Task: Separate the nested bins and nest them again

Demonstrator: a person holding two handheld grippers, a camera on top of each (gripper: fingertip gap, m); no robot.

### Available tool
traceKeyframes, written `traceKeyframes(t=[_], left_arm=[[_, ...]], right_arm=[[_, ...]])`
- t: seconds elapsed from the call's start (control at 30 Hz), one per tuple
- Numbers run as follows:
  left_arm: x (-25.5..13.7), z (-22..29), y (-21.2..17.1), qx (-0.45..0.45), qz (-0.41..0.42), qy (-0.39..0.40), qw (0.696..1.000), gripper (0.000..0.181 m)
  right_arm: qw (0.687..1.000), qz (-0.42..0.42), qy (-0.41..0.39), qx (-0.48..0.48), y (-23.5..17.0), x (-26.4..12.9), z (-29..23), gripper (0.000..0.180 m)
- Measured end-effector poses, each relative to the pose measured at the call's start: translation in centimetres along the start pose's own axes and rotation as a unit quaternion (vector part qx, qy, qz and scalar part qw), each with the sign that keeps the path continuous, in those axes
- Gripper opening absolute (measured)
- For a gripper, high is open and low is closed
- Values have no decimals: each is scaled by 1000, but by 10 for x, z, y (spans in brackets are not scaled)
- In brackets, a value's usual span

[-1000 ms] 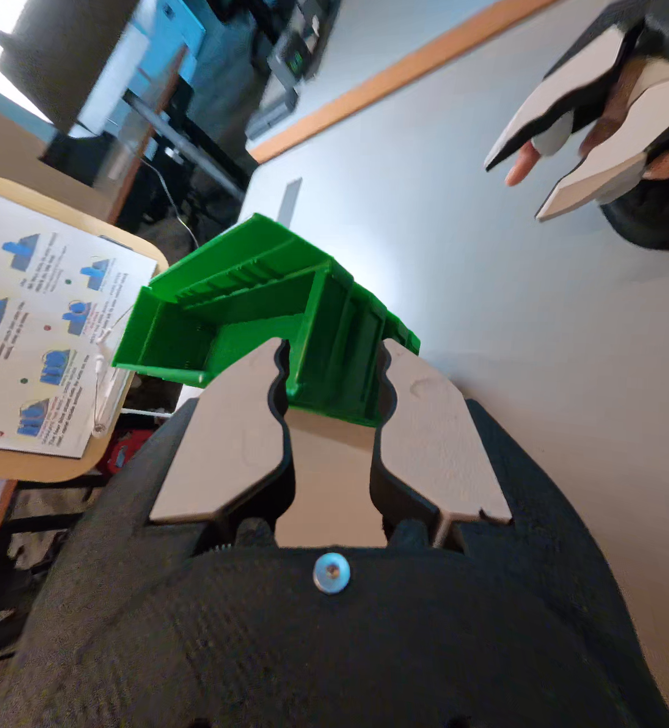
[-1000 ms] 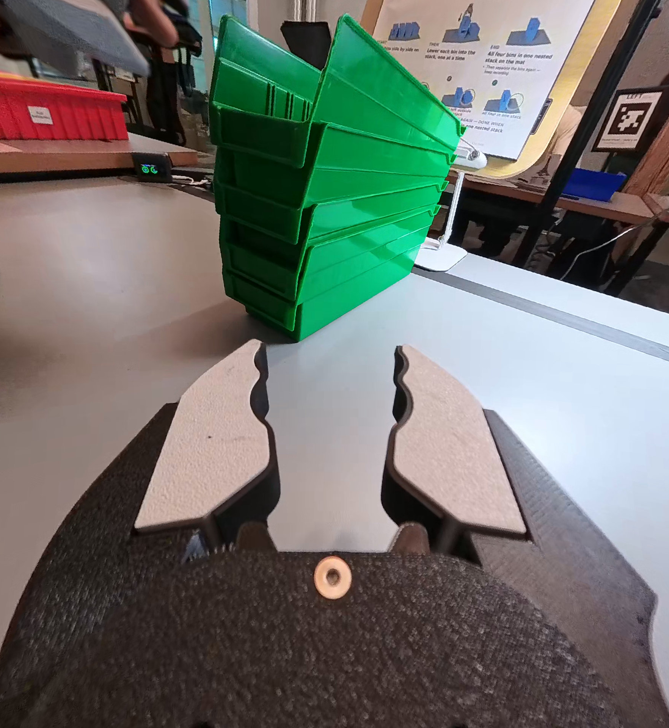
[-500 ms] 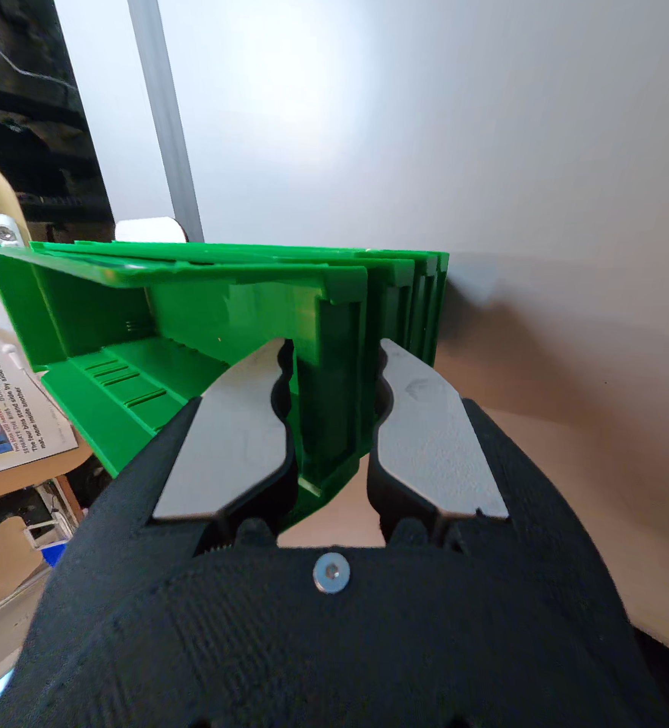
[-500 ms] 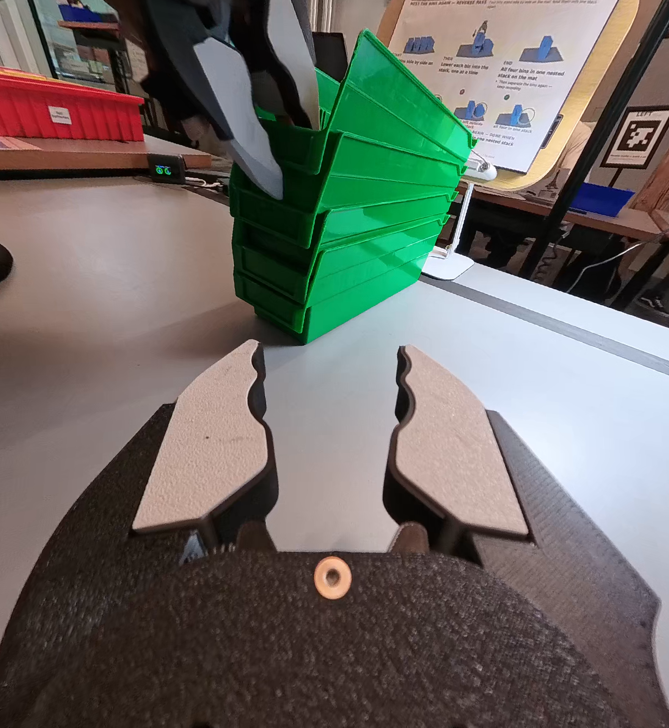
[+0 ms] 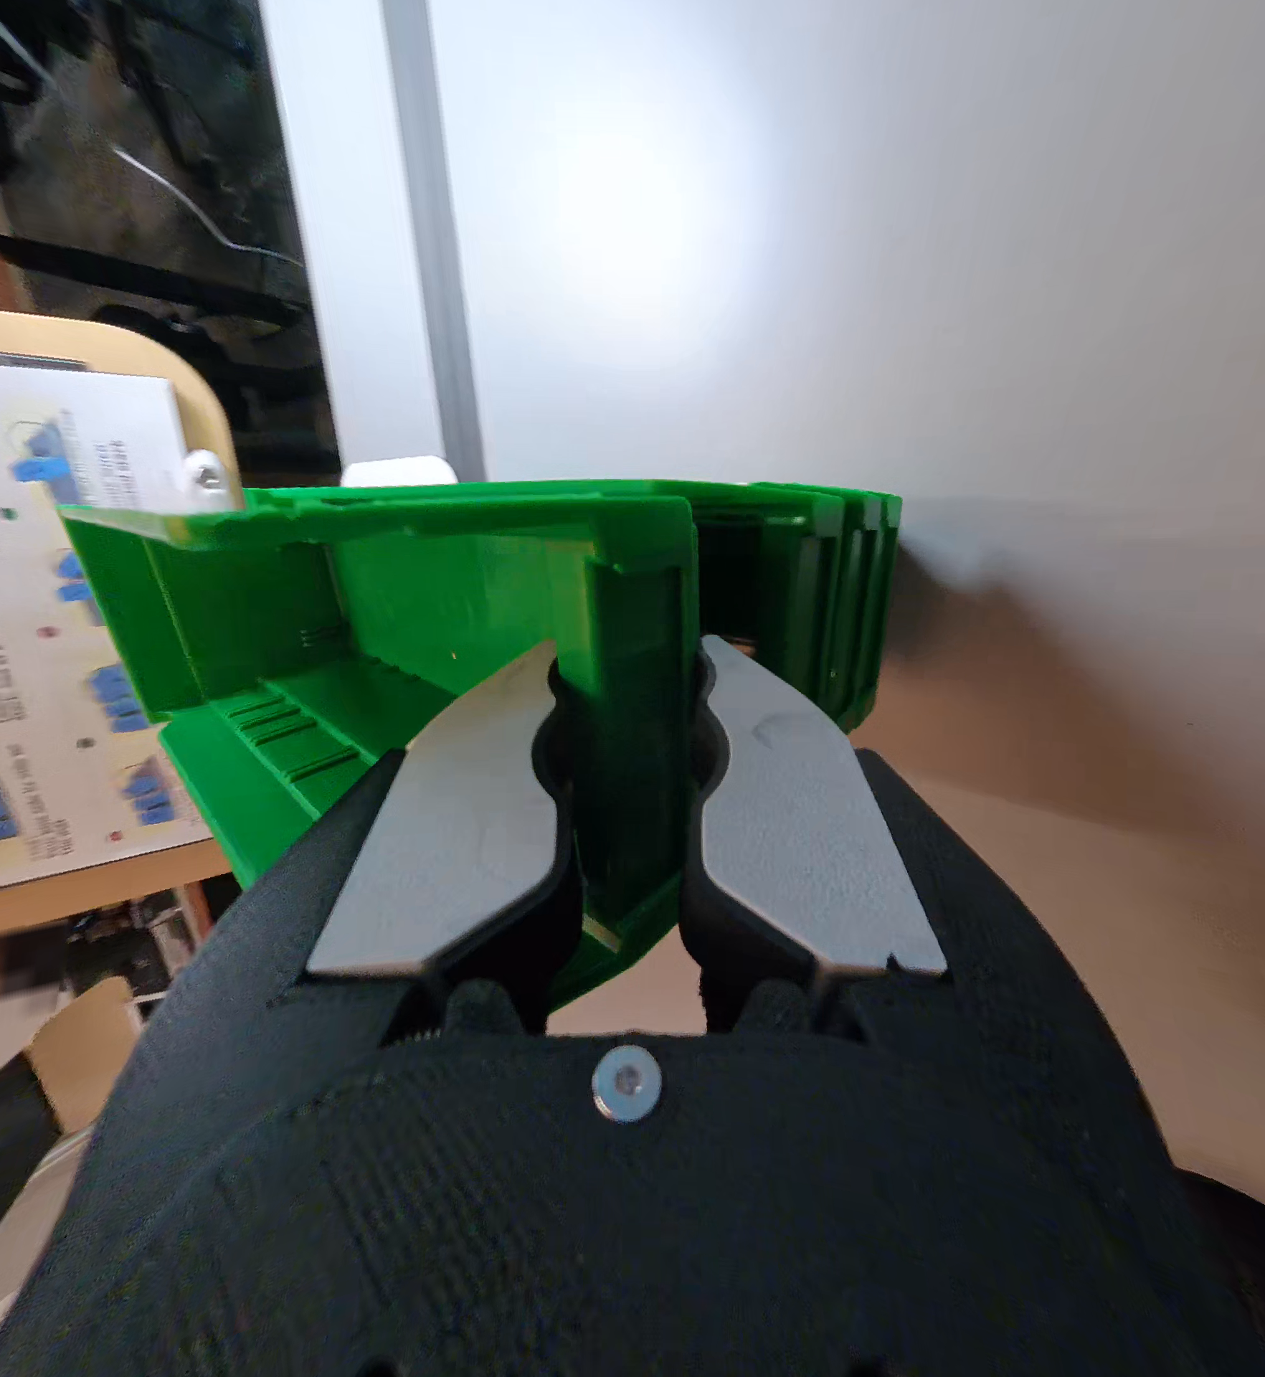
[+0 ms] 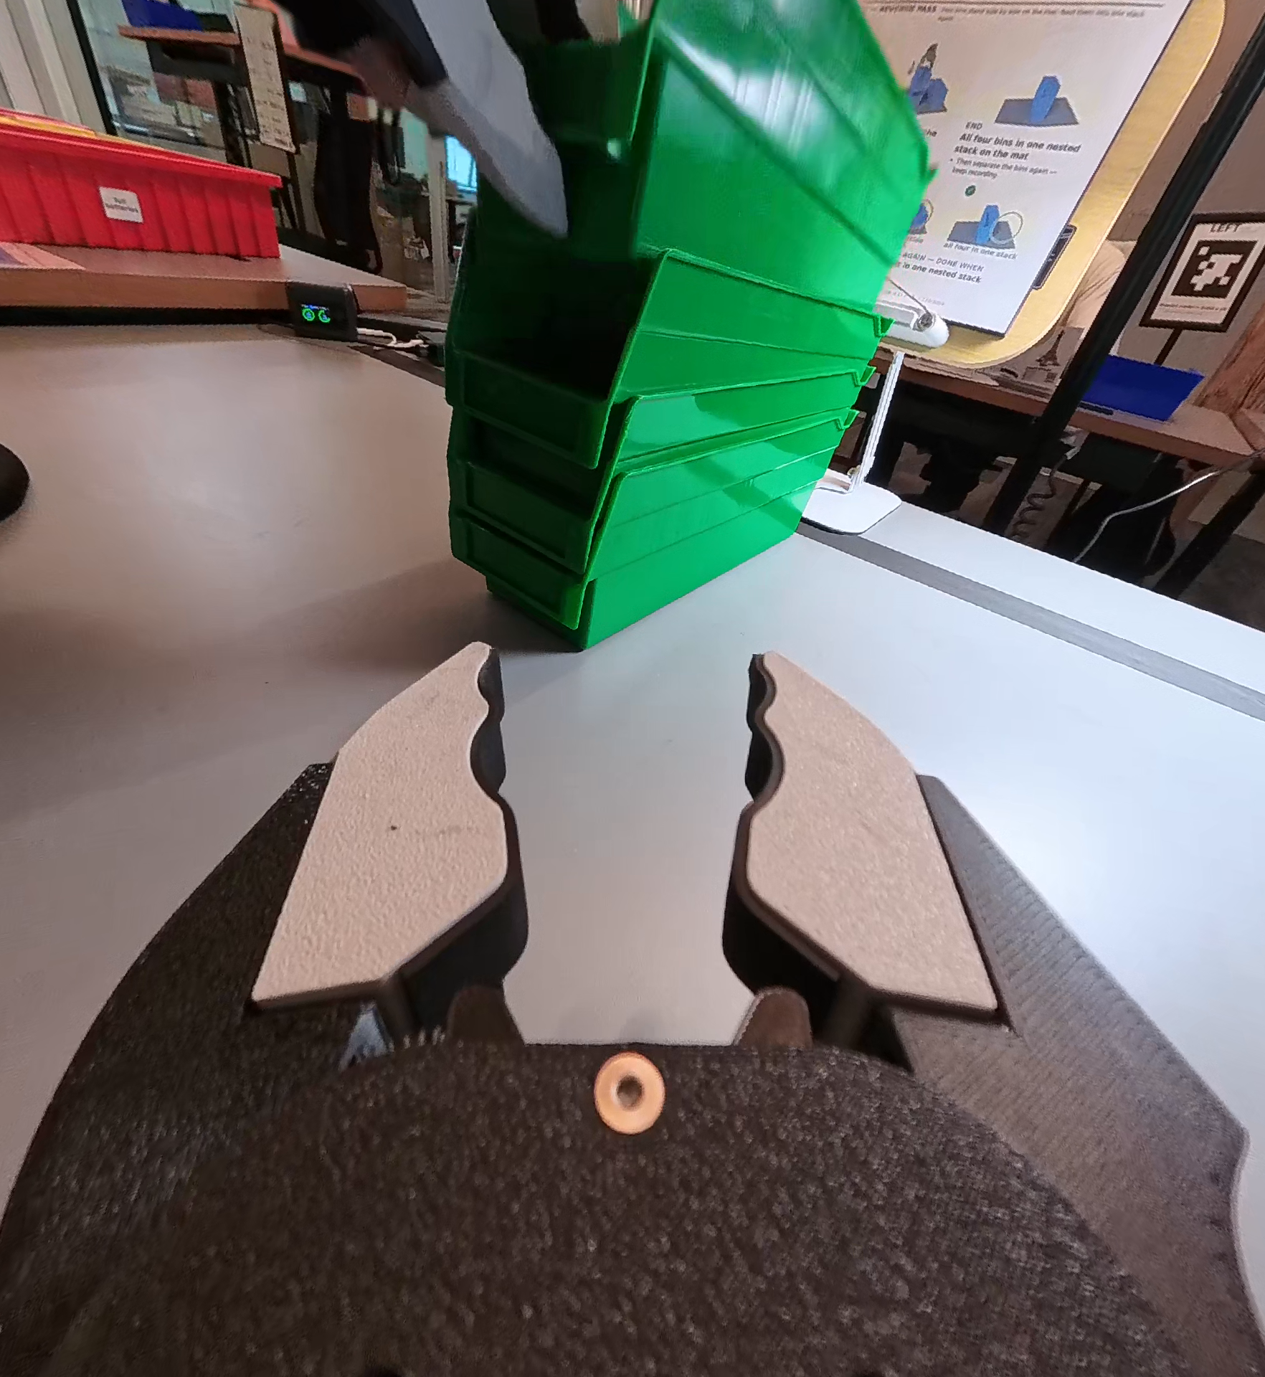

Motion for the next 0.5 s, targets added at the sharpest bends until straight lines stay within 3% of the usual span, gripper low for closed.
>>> traceKeyframes(t=[0.03, 0.27, 0.5], left_arm=[[-7, -3, 1, 3, 6, 12, 1000, 30], [-61, -30, -4, -11, 47, 63, 997, 29], [-55, -40, -71, -42, 12, 76, 996, 29]], right_arm=[[1000, 0, 0, 0, 0, 0, 0, 62], [1000, 5, -3, 1, 0, -1, 0, 62], [1000, 6, -8, -1, 1, -2, 0, 63]])
Point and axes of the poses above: each gripper's, where its closed fingertips meet, x out along the fingers, y out of its top, z = x × y across the jaws, the point moved 10 cm from there along -x, back along the fingers, and after that the axes turned 15 degrees about -x, right-handed, at the moved point
